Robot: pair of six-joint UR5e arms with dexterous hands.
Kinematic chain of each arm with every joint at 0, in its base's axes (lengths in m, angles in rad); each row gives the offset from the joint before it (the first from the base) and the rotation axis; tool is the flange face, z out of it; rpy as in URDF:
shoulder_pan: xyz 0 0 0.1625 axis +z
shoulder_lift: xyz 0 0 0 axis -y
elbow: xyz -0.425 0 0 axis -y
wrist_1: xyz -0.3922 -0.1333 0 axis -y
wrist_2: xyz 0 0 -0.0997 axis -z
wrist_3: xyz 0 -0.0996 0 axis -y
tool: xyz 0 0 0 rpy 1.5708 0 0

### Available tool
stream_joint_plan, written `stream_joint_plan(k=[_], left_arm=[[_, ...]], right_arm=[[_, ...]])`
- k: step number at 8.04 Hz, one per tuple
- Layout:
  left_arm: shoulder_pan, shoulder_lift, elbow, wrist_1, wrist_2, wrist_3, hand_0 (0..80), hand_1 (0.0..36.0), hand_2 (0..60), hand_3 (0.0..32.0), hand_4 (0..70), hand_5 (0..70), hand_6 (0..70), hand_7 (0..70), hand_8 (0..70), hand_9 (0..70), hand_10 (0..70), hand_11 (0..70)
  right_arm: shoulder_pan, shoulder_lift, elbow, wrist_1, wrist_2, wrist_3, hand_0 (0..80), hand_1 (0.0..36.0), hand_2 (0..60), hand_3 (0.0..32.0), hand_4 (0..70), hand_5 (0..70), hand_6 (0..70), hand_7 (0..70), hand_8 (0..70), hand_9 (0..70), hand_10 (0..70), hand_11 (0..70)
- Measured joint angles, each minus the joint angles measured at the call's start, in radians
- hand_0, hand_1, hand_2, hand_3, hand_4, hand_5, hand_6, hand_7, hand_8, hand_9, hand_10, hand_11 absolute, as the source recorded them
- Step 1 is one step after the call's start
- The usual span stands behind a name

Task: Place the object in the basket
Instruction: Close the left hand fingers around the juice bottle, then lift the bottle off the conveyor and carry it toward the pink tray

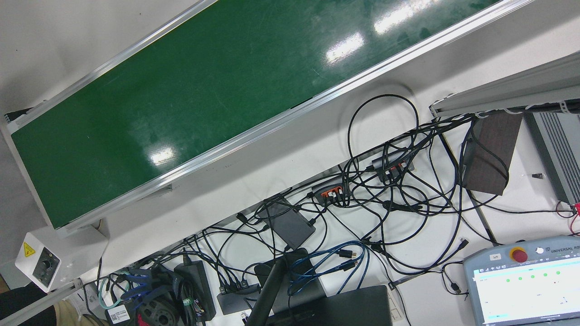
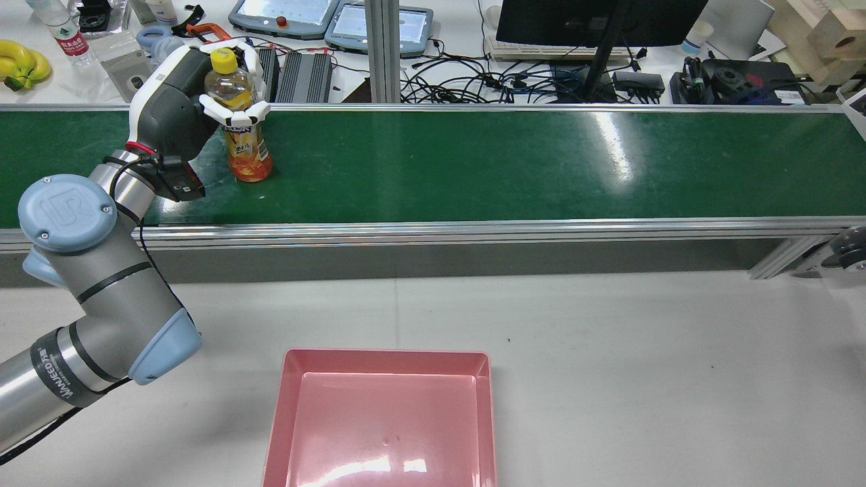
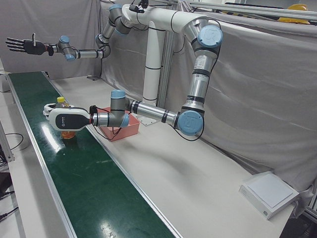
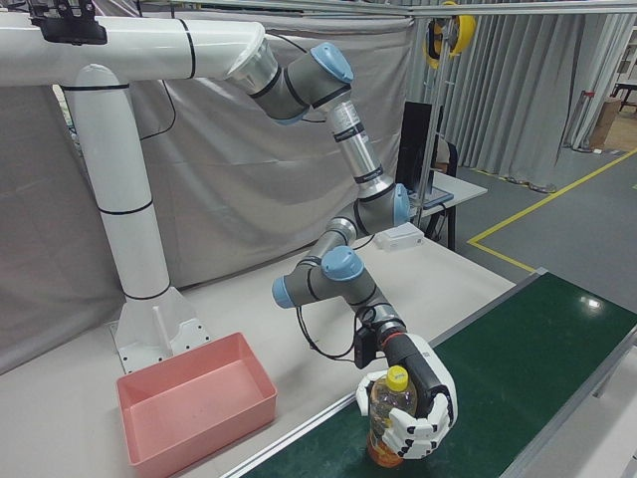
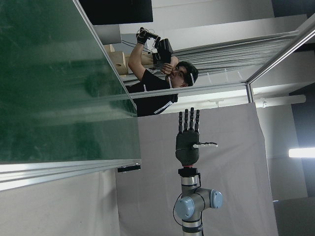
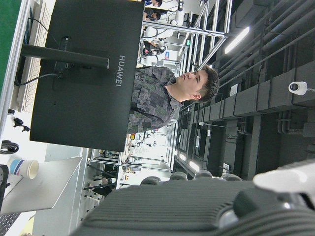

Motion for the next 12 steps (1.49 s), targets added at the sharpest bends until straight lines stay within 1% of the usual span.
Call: stream_joint_plan(k=[2,3,4,6,7,9,10,11,12], left_arm=[[-0.001,-0.006,-0.025,0.043,-0.003,0.0,72.6,19.6,60.0,0.0,70.0,70.0,70.0,70.0,70.0,70.0,70.0,70.0],[-0.001,-0.006,-0.039,0.056,0.0,-0.002,71.8,19.4,60.0,0.0,70.0,70.0,70.0,70.0,70.0,70.0,70.0,70.0],[-0.001,-0.006,-0.055,0.064,0.009,-0.004,71.2,20.1,60.0,0.0,70.0,70.0,70.0,70.0,70.0,70.0,70.0,70.0],[-0.002,-0.006,-0.099,0.073,0.087,-0.005,69.4,19.5,60.0,0.0,70.0,70.0,70.0,70.0,70.0,70.0,70.0,70.0],[0.001,-0.004,-0.132,0.075,0.12,-0.003,69.6,20.0,60.0,0.0,70.0,70.0,70.0,70.0,70.0,70.0,70.0,70.0],[0.014,0.004,-0.211,0.086,0.183,0.0,68.6,19.3,60.0,0.0,70.0,70.0,70.0,70.0,70.0,70.0,70.0,70.0],[0.045,0.007,-0.249,0.091,0.21,0.012,69.8,19.3,60.0,0.0,70.0,70.0,70.0,70.0,70.0,70.0,70.0,70.0],[0.091,0.008,-0.293,0.108,0.224,0.05,70.6,18.2,60.0,0.0,70.0,70.0,70.0,70.0,70.0,70.0,70.0,70.0],[0.137,0.008,-0.337,0.127,0.23,0.093,69.2,17.3,60.0,0.0,70.0,70.0,70.0,70.0,70.0,70.0,70.0,70.0]], right_arm=[[0.001,0.0,0.001,0.0,0.0,0.0,0.0,0.0,0.0,0.0,0.0,0.0,0.0,0.0,0.0,0.0,0.0,0.0],[0.001,0.0,0.002,0.0,0.0,0.0,0.0,0.0,0.0,0.0,0.0,0.0,0.0,0.0,0.0,0.0,0.0,0.0],[0.001,-0.001,0.004,0.0,0.0,0.001,0.0,0.0,0.0,0.0,0.0,0.0,0.0,0.0,0.0,0.0,0.0,0.0],[0.001,-0.001,0.004,0.0,0.0,0.0,0.0,0.0,0.0,0.0,0.0,0.0,0.0,0.0,0.0,0.0,0.0,0.0],[0.002,-0.001,0.005,0.0,0.0,0.0,0.0,0.0,0.0,0.0,0.0,0.0,0.0,0.0,0.0,0.0,0.0,0.0],[0.002,-0.002,0.005,0.0,0.0,0.0,0.0,0.0,0.0,0.0,0.0,0.0,0.0,0.0,0.0,0.0,0.0,0.0],[0.002,-0.002,0.005,0.0,0.0,0.0,0.0,0.0,0.0,0.0,0.0,0.0,0.0,0.0,0.0,0.0,0.0,0.0],[0.002,-0.002,0.005,0.0,0.0,0.0,0.0,0.0,0.0,0.0,0.0,0.0,0.0,0.0,0.0,0.0,0.0,0.0],[0.002,-0.002,0.005,0.0,0.0,0.0,0.0,0.0,0.0,0.0,0.0,0.0,0.0,0.0,0.0,0.0,0.0,0.0]])
